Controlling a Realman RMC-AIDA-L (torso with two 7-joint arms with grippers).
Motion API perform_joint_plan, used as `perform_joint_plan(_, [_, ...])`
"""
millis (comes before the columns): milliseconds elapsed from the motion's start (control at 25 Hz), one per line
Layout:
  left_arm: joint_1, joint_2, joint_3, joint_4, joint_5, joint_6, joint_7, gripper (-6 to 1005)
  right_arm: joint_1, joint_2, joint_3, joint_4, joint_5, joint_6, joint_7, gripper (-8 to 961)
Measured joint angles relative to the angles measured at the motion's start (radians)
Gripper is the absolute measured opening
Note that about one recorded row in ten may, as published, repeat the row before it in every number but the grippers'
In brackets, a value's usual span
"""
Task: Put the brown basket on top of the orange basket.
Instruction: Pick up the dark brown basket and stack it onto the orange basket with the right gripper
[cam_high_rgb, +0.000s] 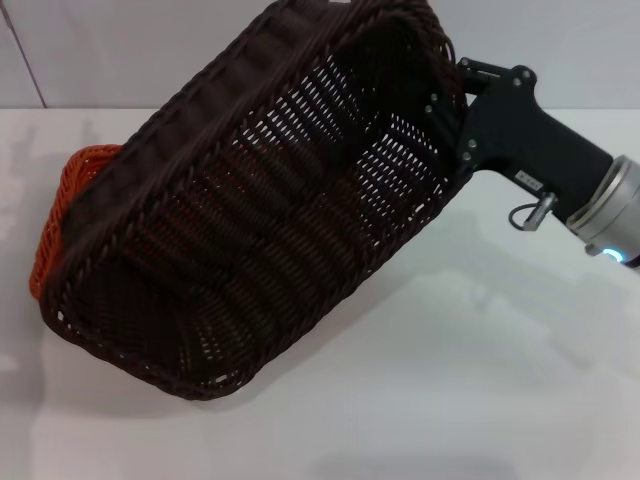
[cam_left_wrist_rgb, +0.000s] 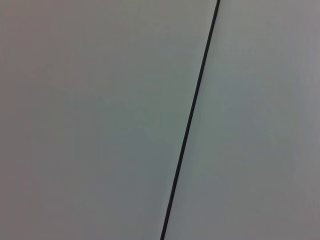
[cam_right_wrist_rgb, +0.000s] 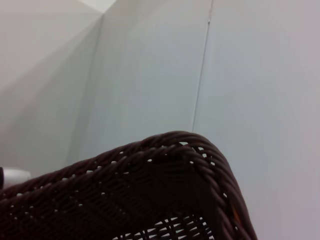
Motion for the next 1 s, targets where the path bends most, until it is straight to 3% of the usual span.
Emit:
perform_joint_plan(480, [-0.006, -0.003, 0.006, -0.017, 0.0, 0.0, 0.0, 826, 0.004, 0.007, 0.04, 0.216, 0.124, -0.038, -0.227, 147])
perform_joint_plan(1000, [-0.039, -0.005, 0.008, -0.045, 0.0, 0.0, 0.017, 826, 0.0, 0.007, 0.146, 0.3, 0.127, -0.085, -0.254, 147])
